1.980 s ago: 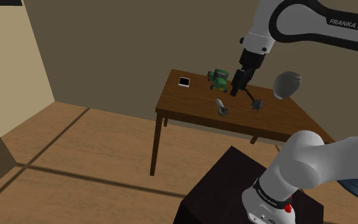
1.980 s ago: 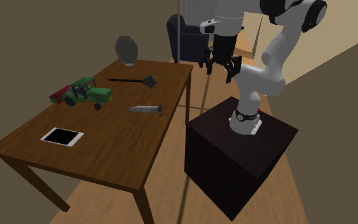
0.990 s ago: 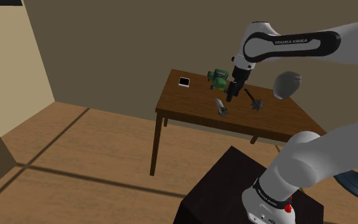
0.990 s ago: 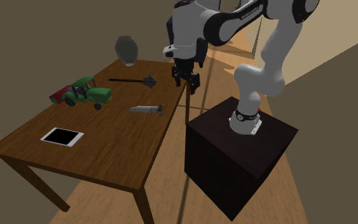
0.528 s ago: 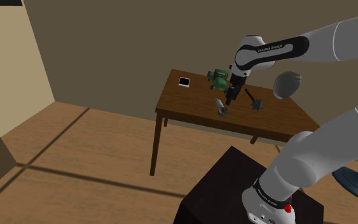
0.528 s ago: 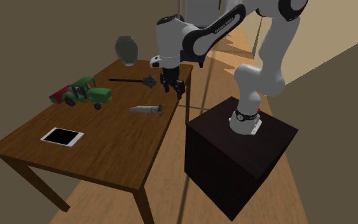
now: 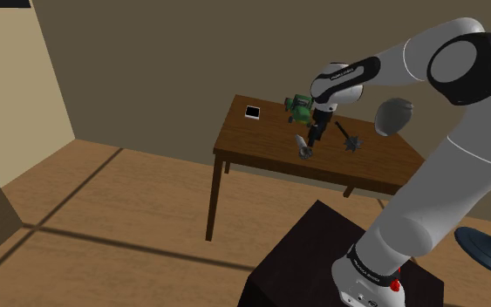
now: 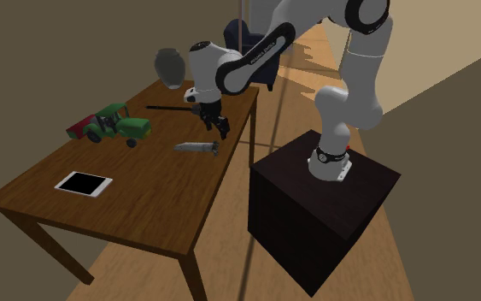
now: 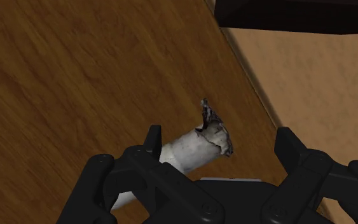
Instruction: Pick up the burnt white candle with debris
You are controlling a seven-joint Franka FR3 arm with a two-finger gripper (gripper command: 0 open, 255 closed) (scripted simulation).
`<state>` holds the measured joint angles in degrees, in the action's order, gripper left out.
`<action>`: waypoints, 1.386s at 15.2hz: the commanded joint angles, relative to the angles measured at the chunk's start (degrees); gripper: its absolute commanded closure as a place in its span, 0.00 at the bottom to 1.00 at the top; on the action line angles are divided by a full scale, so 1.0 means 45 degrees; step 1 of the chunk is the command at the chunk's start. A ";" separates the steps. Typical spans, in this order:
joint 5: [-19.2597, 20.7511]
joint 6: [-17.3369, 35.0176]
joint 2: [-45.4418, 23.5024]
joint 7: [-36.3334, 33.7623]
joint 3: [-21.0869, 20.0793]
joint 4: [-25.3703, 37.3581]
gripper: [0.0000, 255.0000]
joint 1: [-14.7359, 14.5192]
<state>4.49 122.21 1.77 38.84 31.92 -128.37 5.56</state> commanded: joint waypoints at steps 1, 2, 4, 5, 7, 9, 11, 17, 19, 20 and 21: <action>-0.0327 0.0300 -0.0609 0.0366 0.0089 0.0225 0.00 0.0052; -0.0391 0.0470 -0.0719 0.0408 0.0087 0.0150 0.00 0.0064; -0.0529 0.0809 -0.0948 0.0498 0.0086 0.0008 0.00 0.0082; -0.0603 0.0978 -0.1067 0.0547 0.0084 -0.0058 0.00 0.0091; -0.0808 0.1411 -0.1386 0.0681 0.0072 -0.0217 0.00 0.0115; -0.0807 0.1411 -0.1386 0.0680 0.0068 -0.0218 0.00 0.0119; -0.0790 0.1403 -0.1359 0.0655 0.0063 -0.0233 1.00 0.0110; -0.0793 0.1401 -0.1363 0.0663 0.0066 -0.0227 1.00 0.0113; -0.0808 0.1411 -0.1386 0.0681 0.0067 -0.0217 1.00 0.0120; -0.0724 0.1244 -0.1259 0.0626 0.0075 -0.0159 1.00 0.0109; -0.0647 0.1075 -0.1137 0.0575 0.0081 -0.0096 1.00 0.0097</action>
<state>1.34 127.61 -3.69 41.60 32.27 -129.03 6.04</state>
